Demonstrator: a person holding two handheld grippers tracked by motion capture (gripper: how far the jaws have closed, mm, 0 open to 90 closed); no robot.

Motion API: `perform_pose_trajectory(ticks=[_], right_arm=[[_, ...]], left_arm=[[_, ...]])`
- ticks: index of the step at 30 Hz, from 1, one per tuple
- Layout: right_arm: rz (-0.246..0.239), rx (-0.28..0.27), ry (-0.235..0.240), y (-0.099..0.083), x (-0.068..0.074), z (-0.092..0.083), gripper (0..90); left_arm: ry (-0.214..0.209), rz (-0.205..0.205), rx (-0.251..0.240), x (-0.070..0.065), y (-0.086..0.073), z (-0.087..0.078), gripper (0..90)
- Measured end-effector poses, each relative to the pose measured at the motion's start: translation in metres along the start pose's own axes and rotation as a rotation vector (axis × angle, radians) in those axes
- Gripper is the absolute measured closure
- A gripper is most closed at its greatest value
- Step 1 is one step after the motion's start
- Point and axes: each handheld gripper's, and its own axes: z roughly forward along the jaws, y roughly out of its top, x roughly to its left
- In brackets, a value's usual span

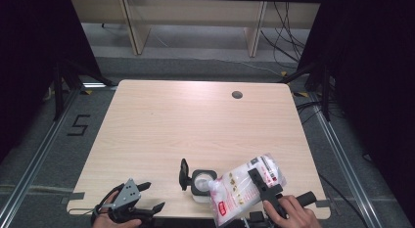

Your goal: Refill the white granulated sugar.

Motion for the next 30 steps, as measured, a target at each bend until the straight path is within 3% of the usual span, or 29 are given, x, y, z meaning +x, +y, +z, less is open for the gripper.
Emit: perform_pose_trajectory(ticks=[1,2,5,6,8,9,10,11,12,13,15,16,18,20,22,23,24,25,26,27,30], right_arm=[[0.003,0.001,0.0,-0.0001,0.0003,0.0002,51.9],[0.004,0.0,0.0,-0.0002,0.0004,0.0002,51.8],[0.006,0.0,0.001,-0.0003,0.0006,0.0003,51.9],[0.009,0.0,0.006,-0.0003,0.0004,0.0002,51.9],[0.008,0.0,0.006,-0.0003,0.0001,0.0001,52.0],[0.008,0.0,0.007,-0.0005,0.0,0.0001,52.0],[0.014,0.003,0.008,-0.0006,0.0006,0.0,52.0],[0.044,0.013,0.011,-0.0005,0.0028,-0.0007,52.0],[0.035,0.015,0.013,-0.0008,0.002,-0.0008,52.1],[0.032,0.013,0.013,-0.0009,0.0017,-0.0009,52.1],[0.046,0.009,0.013,-0.0011,0.0019,-0.001,52.1],[0.042,0.009,0.013,-0.0013,0.0017,-0.001,52.2],[0.039,0.007,0.008,-0.0015,0.0013,-0.0015,52.3],[0.028,-0.01,-0.002,-0.0026,-0.0002,-0.0016,52.5],[0.049,0.001,-0.012,-0.0044,0.0008,-0.003,52.7],[0.035,-0.017,-0.012,-0.0045,-0.0007,-0.0022,52.7],[0.044,-0.011,-0.003,-0.0046,-0.0004,-0.0027,52.8],[0.035,-0.018,-0.007,-0.0047,-0.0009,-0.0026,52.9],[0.031,-0.019,-0.007,-0.0048,-0.0011,-0.0025,52.9],[0.032,-0.021,-0.002,-0.0049,-0.0013,-0.0023,53.0],[0.066,-0.021,0.009,-0.0035,0.0018,-0.0031,53.1]], left_arm=[[0.004,0.002,-0.004,-0.0003,0.0002,0.0004,20.1],[0.003,0.034,-0.004,0.0013,0.0013,0.0004,20.2],[0.006,0.046,-0.002,0.0015,0.0013,0.0017,20.1],[0.0,0.031,-0.012,0.0002,0.0007,0.002,20.2],[0.006,0.045,0.006,0.0017,0.0014,-0.0007,20.2],[0.001,0.005,-0.004,0.0002,0.0006,0.0002,20.2],[0.007,0.0,-0.008,0.0002,0.0001,0.0009,20.2],[0.014,0.017,0.019,0.0017,0.0002,-0.0003,20.2],[0.003,-0.001,-0.009,-0.0003,-0.0003,0.0011,20.2],[0.001,0.029,0.001,0.001,0.0006,-0.0001,20.2],[0.002,0.04,-0.007,0.0018,0.0013,0.0011,20.2],[0.003,0.026,-0.011,0.0005,0.0009,0.002,20.2],[0.009,0.046,0.005,0.0016,0.0008,0.0012,20.2],[0.003,0.003,-0.003,-0.0007,0.001,0.0024,20.2],[0.003,0.013,0.004,-0.0008,0.0006,0.0027,20.2],[0.008,0.019,0.013,-0.0006,0.0005,0.0021,20.2],[-0.001,-0.002,-0.01,-0.0023,0.0003,0.0031,20.2],[-0.001,0.006,-0.002,-0.0013,0.0006,0.002,20.2],[0.006,0.057,0.011,0.0028,0.0019,0.0008,20.2],[0.002,-0.002,-0.008,-0.0007,0.0007,0.0023,20.2],[0.005,0.031,-0.003,0.0015,0.0009,0.001,20.2]])
